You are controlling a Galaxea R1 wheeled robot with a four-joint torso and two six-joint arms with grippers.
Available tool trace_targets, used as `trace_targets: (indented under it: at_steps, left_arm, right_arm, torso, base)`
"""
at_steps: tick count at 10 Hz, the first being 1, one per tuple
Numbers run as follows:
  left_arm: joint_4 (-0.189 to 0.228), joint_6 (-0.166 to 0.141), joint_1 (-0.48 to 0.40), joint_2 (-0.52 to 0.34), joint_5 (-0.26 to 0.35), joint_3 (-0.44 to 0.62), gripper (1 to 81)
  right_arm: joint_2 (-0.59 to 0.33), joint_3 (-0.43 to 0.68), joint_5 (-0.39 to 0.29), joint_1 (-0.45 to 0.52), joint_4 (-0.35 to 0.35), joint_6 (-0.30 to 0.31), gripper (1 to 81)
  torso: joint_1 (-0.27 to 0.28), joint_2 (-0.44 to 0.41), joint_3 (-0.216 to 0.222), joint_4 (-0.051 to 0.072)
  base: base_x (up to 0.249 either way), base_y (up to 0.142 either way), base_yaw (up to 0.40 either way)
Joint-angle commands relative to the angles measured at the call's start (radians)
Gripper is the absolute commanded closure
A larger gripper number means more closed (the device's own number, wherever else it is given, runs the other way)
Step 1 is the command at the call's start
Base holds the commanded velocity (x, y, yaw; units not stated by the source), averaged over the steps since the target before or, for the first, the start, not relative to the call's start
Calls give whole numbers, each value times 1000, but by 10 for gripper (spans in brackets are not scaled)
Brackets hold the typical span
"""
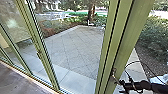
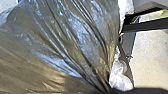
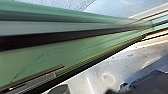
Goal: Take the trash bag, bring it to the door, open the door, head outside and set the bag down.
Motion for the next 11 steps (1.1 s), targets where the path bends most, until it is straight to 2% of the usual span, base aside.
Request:
trace_targets:
  at_steps: [1,5,9,11]
  left_arm:
    - [-3,4,3,-5,74,8,811]
    - [-3,3,3,-6,74,8,811]
    - [-3,4,6,-6,74,8,811]
    - [-3,4,6,-3,74,8,811]
  right_arm:
    - [36,-70,-101,-10,-74,113,10]
    - [3,-25,-30,3,-75,104,10]
    - [-46,21,-4,43,-74,104,10]
    - [-79,58,31,51,-75,103,10]
  torso:
    - [1,0,0,0]
    - [1,0,0,0]
    - [1,0,-1,0]
    - [3,1,-2,0]
  base:
    - [92,0,0]
    - [83,0,0]
    - [82,0,0]
    - [34,0,0]
